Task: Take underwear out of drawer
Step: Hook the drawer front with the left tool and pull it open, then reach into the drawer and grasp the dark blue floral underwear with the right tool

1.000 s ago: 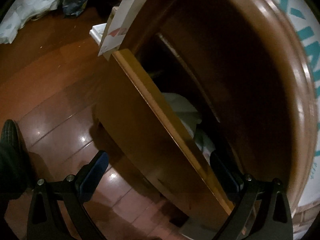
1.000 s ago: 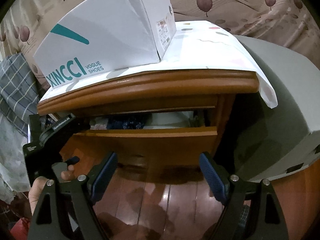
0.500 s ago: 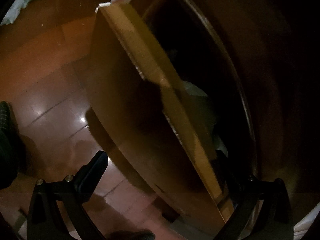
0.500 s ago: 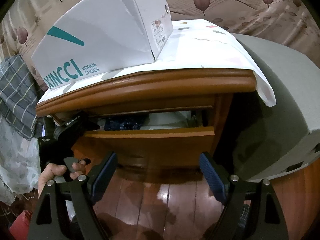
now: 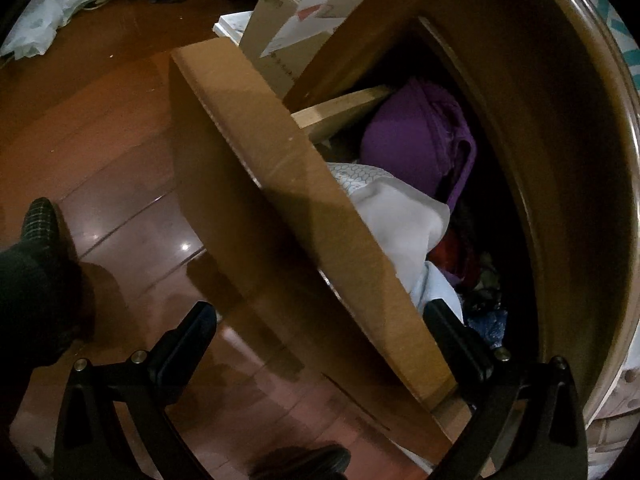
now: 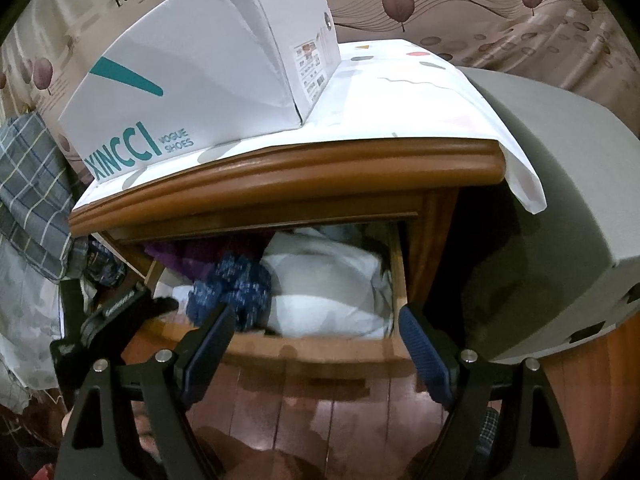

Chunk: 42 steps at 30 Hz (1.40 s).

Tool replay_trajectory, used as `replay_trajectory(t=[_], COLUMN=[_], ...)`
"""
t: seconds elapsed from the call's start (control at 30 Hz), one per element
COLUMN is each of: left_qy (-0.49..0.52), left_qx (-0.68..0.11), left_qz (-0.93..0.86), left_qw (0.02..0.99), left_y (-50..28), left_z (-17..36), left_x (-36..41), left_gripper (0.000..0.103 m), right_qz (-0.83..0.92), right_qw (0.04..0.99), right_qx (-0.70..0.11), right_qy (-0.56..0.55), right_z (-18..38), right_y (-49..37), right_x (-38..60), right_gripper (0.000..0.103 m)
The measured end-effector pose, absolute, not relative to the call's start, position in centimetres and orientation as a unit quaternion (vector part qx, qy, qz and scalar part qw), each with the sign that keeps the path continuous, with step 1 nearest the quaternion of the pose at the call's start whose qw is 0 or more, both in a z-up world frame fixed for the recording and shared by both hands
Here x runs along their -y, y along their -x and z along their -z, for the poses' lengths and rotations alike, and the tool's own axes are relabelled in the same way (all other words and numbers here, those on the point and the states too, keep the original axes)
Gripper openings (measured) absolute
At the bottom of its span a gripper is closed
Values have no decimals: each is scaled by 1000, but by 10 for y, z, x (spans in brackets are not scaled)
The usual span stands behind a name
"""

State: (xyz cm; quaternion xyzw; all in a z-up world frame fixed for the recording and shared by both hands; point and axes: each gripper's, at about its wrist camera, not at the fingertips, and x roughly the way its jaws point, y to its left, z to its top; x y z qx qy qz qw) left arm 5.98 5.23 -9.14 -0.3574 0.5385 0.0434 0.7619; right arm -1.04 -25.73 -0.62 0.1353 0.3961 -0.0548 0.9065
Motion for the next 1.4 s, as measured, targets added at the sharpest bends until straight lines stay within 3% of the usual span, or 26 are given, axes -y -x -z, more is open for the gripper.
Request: replay_trajectory(t=[1.03,1.4], left_qy=[307,114], left_qx=[-557,-494], left_qz=[-56,-84], left_qw=[769,858], left_y=[1,-1], left_z=[95,59], left_x=[-71,-40], left_gripper=[103,102], right_qz=[17,-14], right_qw=[897,890], right_qx=[-425,-446], right_qy=[-122,-98], right_z=[14,21], right_y=[-2,-4], right_x=[243,230], right_gripper=[86,86])
